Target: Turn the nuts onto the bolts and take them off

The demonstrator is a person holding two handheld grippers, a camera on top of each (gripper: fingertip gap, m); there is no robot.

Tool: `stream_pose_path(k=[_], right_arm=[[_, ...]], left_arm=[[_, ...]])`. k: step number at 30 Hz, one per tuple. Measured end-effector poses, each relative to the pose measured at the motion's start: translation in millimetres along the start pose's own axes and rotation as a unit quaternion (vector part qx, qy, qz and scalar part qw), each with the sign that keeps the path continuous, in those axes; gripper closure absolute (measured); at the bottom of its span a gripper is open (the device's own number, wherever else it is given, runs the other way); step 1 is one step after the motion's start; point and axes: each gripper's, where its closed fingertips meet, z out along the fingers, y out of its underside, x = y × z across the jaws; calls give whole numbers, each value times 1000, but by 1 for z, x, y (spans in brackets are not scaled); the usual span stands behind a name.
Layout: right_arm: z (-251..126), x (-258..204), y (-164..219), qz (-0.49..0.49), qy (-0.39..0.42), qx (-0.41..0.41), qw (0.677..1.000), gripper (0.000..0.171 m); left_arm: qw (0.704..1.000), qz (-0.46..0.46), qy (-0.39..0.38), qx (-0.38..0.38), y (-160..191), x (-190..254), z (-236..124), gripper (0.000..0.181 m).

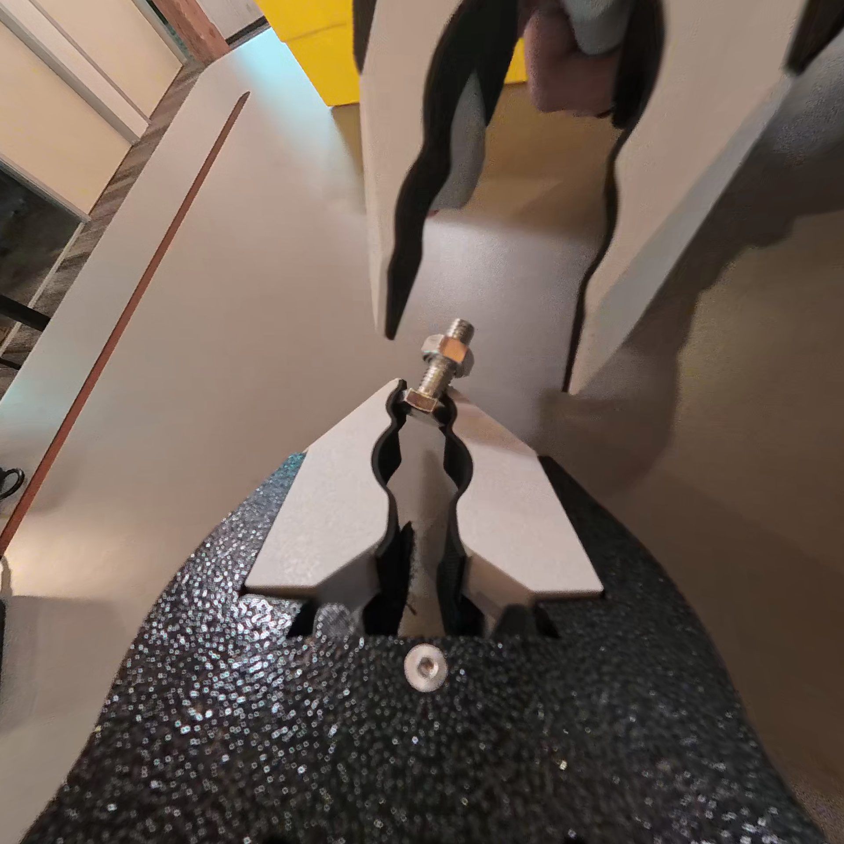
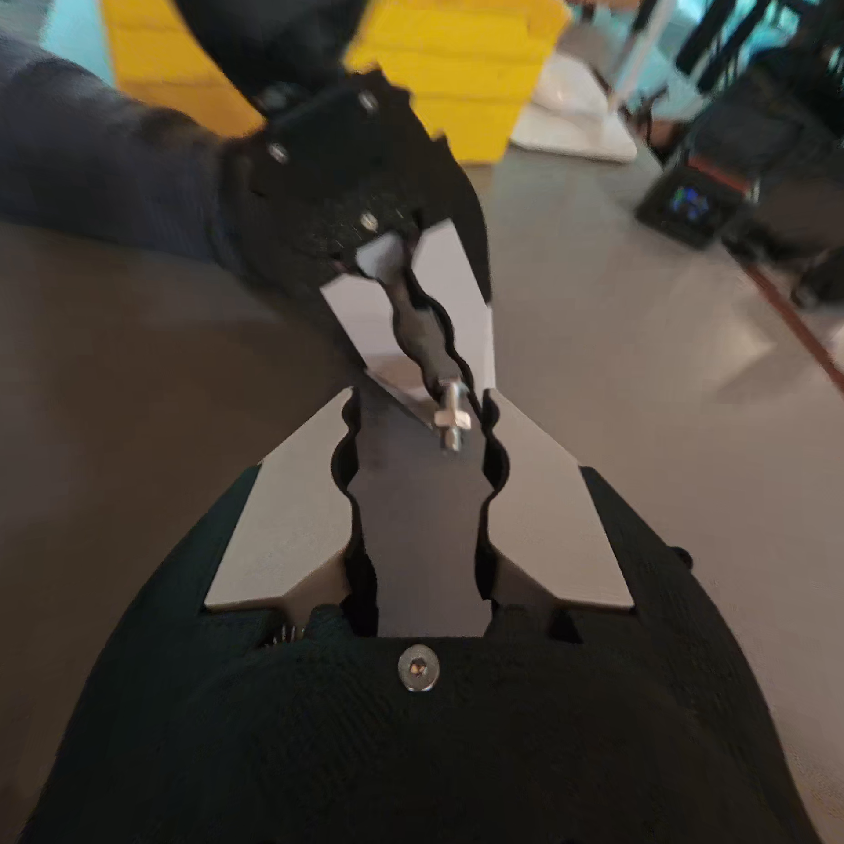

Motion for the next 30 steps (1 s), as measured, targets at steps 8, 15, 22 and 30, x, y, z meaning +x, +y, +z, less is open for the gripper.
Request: stream_pose_path(k=[8,15,22,30], right_arm=[[6,-12,9,-51,-15,-34,998,112],[2,3,19,3,6,-52,999,109],[0,-31,-12,-59,-60,30,996,126],[10,-10,21,2,-29,-56,998,99]], left_arm=[[1000,-3,4,0,0,0,0,169],[1000,-13,6,-3,1,-1,0,169],[1000,-14,7,-2,0,-1,0,169],[1000,-15,6,-3,0,-1,0,169]])
